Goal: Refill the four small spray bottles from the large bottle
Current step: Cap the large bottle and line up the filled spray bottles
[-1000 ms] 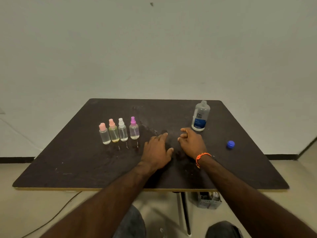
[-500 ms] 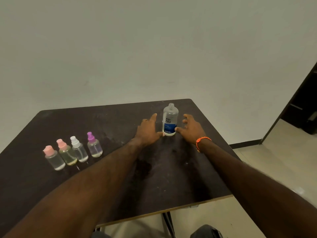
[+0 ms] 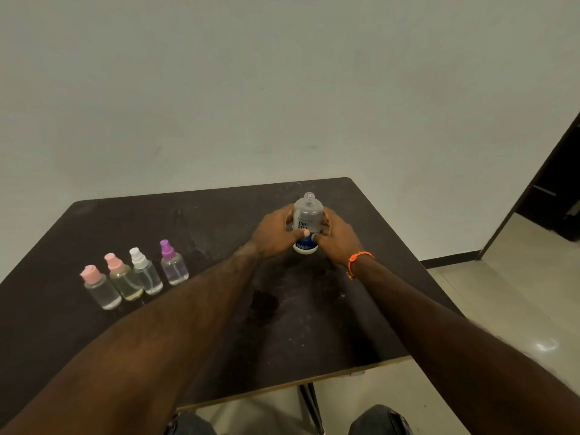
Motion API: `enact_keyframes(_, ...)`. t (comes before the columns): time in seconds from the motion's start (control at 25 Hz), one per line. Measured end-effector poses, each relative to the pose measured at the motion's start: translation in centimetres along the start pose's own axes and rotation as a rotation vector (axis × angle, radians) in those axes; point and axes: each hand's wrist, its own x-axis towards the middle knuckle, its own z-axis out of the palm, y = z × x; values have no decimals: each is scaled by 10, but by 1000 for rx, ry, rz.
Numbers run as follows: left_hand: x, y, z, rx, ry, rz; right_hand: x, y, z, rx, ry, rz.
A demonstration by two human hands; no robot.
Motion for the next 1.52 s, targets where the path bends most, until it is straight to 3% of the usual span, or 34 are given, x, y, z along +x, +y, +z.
enact_keyframes(0.24, -90, 14, -31, 14, 139, 37, -72, -33, 25, 79, -17, -116)
enact_keyframes(0.48, -169, 8, -51, 16, 221, 23, -120, -52, 52, 44, -176, -185)
enact_keyframes(0.64, -188, 9, -52, -20, 161, -22, -132, -51, 65, 22, -212, -156)
enact_keyframes(0.88, -184, 2, -41, 2, 227, -50, -136, -30, 63, -155, -220, -86)
enact_keyframes(1.08, -182, -2, -32, 89, 289, -21, -127, 2, 25, -591, 100, -114)
enact_keyframes(1.2, -181, -10, -32, 97, 280, -32, -112, 19, -10, -737, 214, -3)
enact_keyframes(1.36, -179, -19, -30, 92, 282, -36, -94, 47, -34, -834, 176, 188)
enact_keyframes(1.52, -179, -18, -33, 92, 275, -41, -87, 58, -38, -871, 156, 175)
